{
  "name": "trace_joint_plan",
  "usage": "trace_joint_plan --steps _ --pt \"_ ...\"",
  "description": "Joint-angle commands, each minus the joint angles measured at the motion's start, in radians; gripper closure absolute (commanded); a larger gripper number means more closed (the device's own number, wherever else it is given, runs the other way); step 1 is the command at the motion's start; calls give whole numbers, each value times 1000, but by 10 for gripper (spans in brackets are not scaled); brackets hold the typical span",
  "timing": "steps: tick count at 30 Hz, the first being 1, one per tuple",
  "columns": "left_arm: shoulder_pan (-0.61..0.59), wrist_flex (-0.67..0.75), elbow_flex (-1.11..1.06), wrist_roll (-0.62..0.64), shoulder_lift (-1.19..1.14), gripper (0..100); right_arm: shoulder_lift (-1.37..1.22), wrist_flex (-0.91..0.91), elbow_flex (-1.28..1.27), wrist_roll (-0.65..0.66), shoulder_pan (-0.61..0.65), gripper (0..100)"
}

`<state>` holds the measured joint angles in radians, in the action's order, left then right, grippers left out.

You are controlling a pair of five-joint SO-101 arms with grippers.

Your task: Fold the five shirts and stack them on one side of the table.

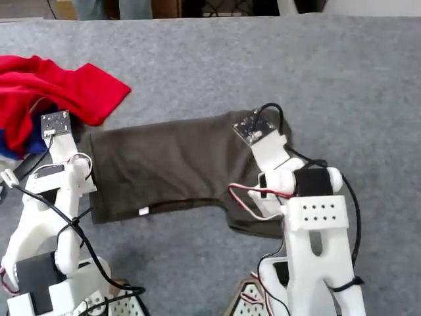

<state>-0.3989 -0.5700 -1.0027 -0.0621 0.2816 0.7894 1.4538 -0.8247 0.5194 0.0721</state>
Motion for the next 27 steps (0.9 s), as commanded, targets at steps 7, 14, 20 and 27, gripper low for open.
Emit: trace_joint_plan --steps 7,14,20,27 --pt "-15 3 12 -9 14 970 4 -14 -99 207 20 983" --pt "-15 3 15 -12 14 970 -1 -11 -104 404 23 983" --pt "-10 9 19 -12 14 970 -1 -12 -143 496 26 929" --pt "-5 5 39 -9 12 970 -1 -46 -225 462 212 891"
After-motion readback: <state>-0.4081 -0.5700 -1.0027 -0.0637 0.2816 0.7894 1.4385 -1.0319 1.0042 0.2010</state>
